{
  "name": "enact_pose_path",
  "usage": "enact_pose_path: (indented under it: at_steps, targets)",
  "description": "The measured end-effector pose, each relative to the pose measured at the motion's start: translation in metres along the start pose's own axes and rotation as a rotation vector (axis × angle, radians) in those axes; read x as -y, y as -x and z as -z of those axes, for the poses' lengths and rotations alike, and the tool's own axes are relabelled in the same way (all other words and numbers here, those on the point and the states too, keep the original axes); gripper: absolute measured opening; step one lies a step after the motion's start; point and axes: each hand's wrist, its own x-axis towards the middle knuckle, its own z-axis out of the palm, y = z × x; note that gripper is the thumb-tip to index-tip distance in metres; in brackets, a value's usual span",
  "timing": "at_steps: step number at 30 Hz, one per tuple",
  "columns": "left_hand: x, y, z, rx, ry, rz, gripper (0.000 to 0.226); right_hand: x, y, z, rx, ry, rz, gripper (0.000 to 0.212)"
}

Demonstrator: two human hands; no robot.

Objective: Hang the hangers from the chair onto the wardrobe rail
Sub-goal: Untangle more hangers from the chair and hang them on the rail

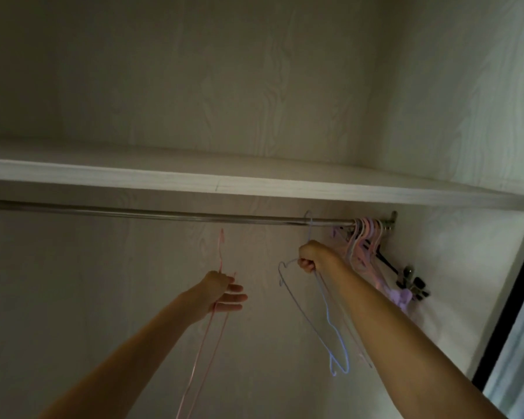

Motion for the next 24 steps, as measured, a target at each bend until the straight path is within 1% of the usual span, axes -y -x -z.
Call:
enact_pose_path:
  at_steps: [2, 4, 5, 6, 7, 8, 9, 10, 11, 12, 14, 15, 16, 18, 20, 24]
  targets:
    - [-0.003, -0.002, -0.002, 0.002, 0.009, 0.001, 0.018, -0.004, 0.000, -0.007, -0.010, 0.047, -0.019, 0.028]
    - [-0.006, -0.003, -0.005, 0.024, 0.012, -0.001, 0.018, -0.006, 0.003, -0.013, -0.024, 0.065, -0.012, 0.009]
    - [-0.007, -0.003, -0.006, 0.031, 0.017, -0.003, 0.017, -0.006, 0.003, -0.012, -0.012, 0.097, -0.004, 0.021]
    - [-0.007, -0.004, -0.006, 0.038, 0.021, -0.003, 0.017, -0.009, 0.003, -0.009, -0.019, 0.195, 0.020, 0.044]
    - [-0.007, -0.003, -0.006, 0.046, 0.028, -0.009, 0.016, -0.010, 0.005, -0.004, -0.111, 0.329, 0.100, 0.064]
    - [-0.007, -0.004, -0.006, 0.050, 0.040, -0.016, 0.015, -0.014, 0.005, 0.001, -0.268, 0.426, 0.238, 0.074]
    - [-0.007, -0.004, -0.006, 0.050, 0.054, -0.024, 0.015, -0.014, 0.010, 0.008, -0.440, 0.460, 0.391, 0.073]
    - [-0.008, -0.006, -0.005, 0.051, 0.063, -0.031, 0.015, -0.013, 0.013, 0.014, -0.591, 0.475, 0.547, 0.068]
    - [-0.010, -0.006, -0.005, 0.052, 0.065, -0.036, 0.015, -0.010, 0.015, 0.018, -0.676, 0.516, 0.675, 0.062]
    - [-0.010, -0.008, -0.005, 0.054, 0.067, -0.041, 0.014, -0.005, 0.013, 0.021, -0.693, 0.585, 0.759, 0.057]
    - [-0.010, -0.011, -0.006, 0.064, 0.098, -0.049, 0.011, 0.002, 0.003, 0.021, -0.571, 0.798, 0.868, 0.050]
    - [-0.010, -0.012, -0.006, 0.066, 0.120, -0.046, 0.010, 0.005, -0.001, 0.019, -0.503, 0.919, 0.882, 0.047]
    - [-0.008, -0.013, -0.006, 0.065, 0.134, -0.043, 0.010, 0.005, -0.006, 0.016, -0.475, 1.000, 0.887, 0.045]
    - [-0.006, -0.018, -0.006, 0.068, 0.133, -0.035, 0.011, 0.001, -0.015, 0.018, -0.497, 1.016, 0.893, 0.043]
    - [-0.005, -0.020, -0.006, 0.074, 0.117, -0.022, 0.011, -0.004, -0.018, 0.027, -0.530, 1.003, 0.900, 0.046]
    - [-0.003, -0.021, -0.007, 0.083, 0.096, -0.008, 0.013, -0.023, -0.022, 0.064, -0.505, 1.007, 0.857, 0.055]
